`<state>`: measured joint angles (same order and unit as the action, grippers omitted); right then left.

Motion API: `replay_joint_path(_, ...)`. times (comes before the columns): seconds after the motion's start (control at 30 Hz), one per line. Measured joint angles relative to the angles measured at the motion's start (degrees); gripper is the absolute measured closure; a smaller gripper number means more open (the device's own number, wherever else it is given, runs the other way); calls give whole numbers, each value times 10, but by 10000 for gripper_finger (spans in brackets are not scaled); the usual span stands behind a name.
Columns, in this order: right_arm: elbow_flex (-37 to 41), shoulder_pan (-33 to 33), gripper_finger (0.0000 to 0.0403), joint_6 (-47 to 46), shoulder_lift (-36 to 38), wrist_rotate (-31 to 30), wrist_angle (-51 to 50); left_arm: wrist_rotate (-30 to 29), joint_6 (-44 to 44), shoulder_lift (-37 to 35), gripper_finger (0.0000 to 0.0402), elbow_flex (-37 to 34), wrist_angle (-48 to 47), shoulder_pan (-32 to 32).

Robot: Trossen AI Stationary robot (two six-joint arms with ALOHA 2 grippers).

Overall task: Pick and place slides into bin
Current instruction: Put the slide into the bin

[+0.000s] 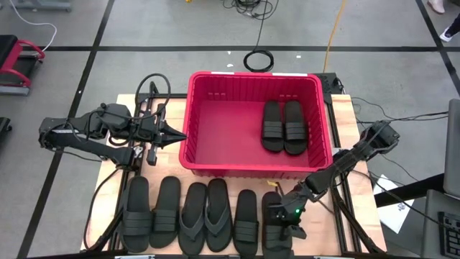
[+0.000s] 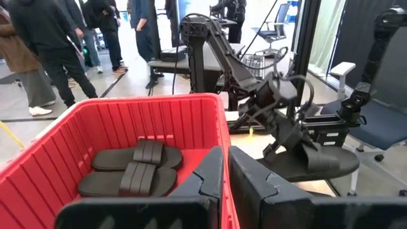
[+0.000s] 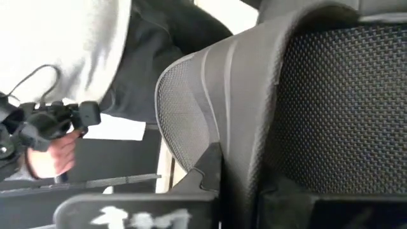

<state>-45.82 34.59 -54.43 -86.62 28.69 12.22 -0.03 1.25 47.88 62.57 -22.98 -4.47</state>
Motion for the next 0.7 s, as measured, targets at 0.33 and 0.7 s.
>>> replay_joint_path(0.33,-61,68,396,-35,34,-14,-35,0,10,0,376,0,0,0)
replay_joint_path(0.7,-316,88,396,135,33,-207,-491,1,27,0,376,0,0,0)
